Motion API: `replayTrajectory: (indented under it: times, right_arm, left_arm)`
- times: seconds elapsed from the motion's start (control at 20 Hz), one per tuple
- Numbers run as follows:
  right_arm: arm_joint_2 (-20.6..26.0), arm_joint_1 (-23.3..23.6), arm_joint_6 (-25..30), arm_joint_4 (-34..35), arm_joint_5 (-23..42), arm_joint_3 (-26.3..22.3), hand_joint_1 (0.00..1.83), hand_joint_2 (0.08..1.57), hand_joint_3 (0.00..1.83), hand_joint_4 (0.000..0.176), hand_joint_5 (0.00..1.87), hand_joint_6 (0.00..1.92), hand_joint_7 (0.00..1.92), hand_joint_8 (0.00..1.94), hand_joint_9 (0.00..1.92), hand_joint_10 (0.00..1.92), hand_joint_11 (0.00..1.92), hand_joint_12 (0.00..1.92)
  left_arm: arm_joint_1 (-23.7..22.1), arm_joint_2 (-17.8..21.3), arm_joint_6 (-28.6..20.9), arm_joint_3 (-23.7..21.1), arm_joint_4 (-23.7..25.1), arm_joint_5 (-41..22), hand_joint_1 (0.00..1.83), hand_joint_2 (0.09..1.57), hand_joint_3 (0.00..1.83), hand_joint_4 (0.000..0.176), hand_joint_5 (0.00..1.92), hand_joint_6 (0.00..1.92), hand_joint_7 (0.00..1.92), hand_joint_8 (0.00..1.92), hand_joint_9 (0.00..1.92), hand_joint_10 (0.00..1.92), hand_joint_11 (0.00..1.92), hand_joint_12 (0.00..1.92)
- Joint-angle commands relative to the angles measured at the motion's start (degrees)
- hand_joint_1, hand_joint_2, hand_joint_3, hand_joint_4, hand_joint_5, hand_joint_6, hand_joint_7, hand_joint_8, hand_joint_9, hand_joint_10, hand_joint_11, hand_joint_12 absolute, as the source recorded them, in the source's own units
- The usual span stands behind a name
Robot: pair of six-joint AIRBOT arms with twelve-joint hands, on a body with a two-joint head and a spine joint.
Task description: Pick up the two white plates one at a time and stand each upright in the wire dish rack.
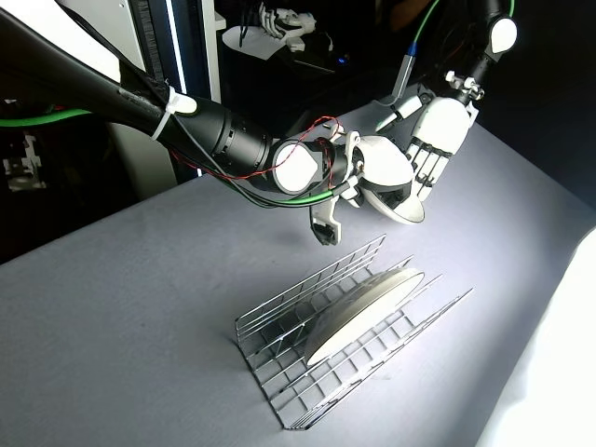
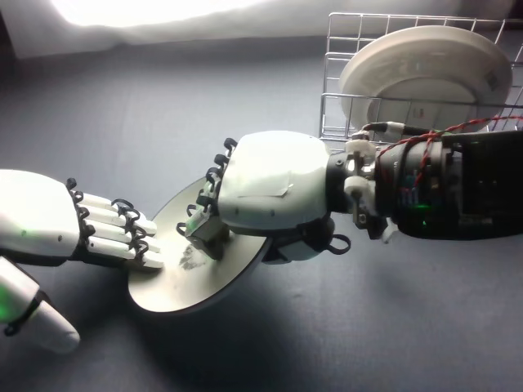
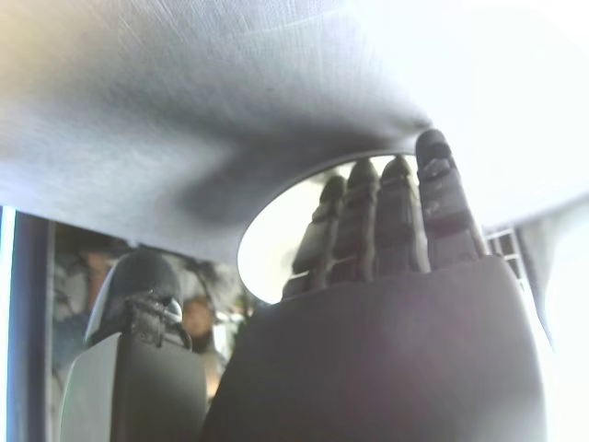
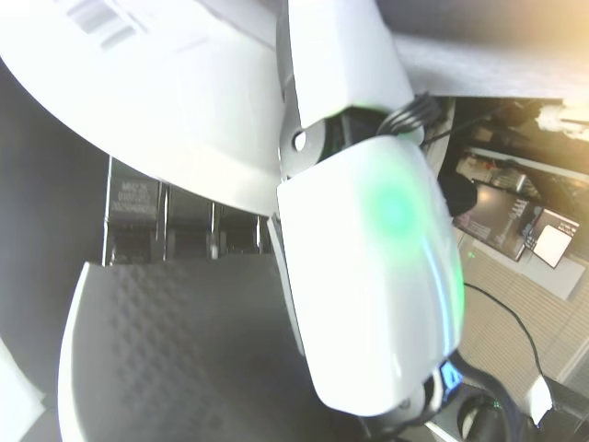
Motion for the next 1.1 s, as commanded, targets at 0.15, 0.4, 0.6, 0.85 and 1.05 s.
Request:
replayTrajectory:
  times: [0.15,0.4,0.6,0.85,1.05]
  right_arm:
    - [1.84,0.97,0.11,1.21,1.74,-1.88,1.38,1.11,0.00,0.000,0.84,1.08,1.00,0.93,1.00,1.09,0.87,1.00]
    - [3.50,2.11,0.10,2.93,2.04,-4.32,1.38,1.10,0.00,0.000,0.87,1.04,1.00,0.95,1.02,1.05,0.89,0.98]
    - [5.92,4.37,0.10,7.08,2.51,-7.70,1.38,1.11,0.00,0.000,0.85,1.03,0.99,0.96,1.00,1.09,0.87,1.01]
    - [9.98,6.33,0.11,11.72,3.03,-13.17,1.38,1.10,0.00,0.000,0.89,1.02,1.02,0.92,0.99,1.08,0.87,1.04]
    - [13.59,7.10,0.12,17.46,3.21,-16.94,1.38,1.09,0.00,0.000,0.90,0.99,1.03,0.91,1.00,1.07,0.88,1.03]
  left_arm:
    - [-4.07,2.39,-0.28,1.27,-4.18,-0.82,0.00,1.13,0.00,0.000,0.05,0.00,0.03,0.00,0.00,0.00,0.00,0.00]
    - [-11.72,4.07,-0.28,2.17,-4.68,-0.67,0.00,1.12,0.00,0.000,0.05,0.00,0.02,0.00,0.00,0.00,0.00,0.00]
    - [-14.32,4.95,-0.28,3.25,-4.24,-0.56,0.00,1.12,0.00,0.000,0.05,0.00,0.02,0.00,0.00,0.00,0.00,0.00]
    - [-15.02,5.43,-0.27,4.10,-4.00,-0.56,0.00,1.12,0.00,0.000,0.05,0.00,0.02,0.00,0.00,0.00,0.00,0.00]
    - [-16.48,5.56,-0.27,4.08,-3.35,-0.55,0.00,1.12,0.00,0.000,0.06,0.00,0.03,0.00,0.00,0.00,0.00,0.00]
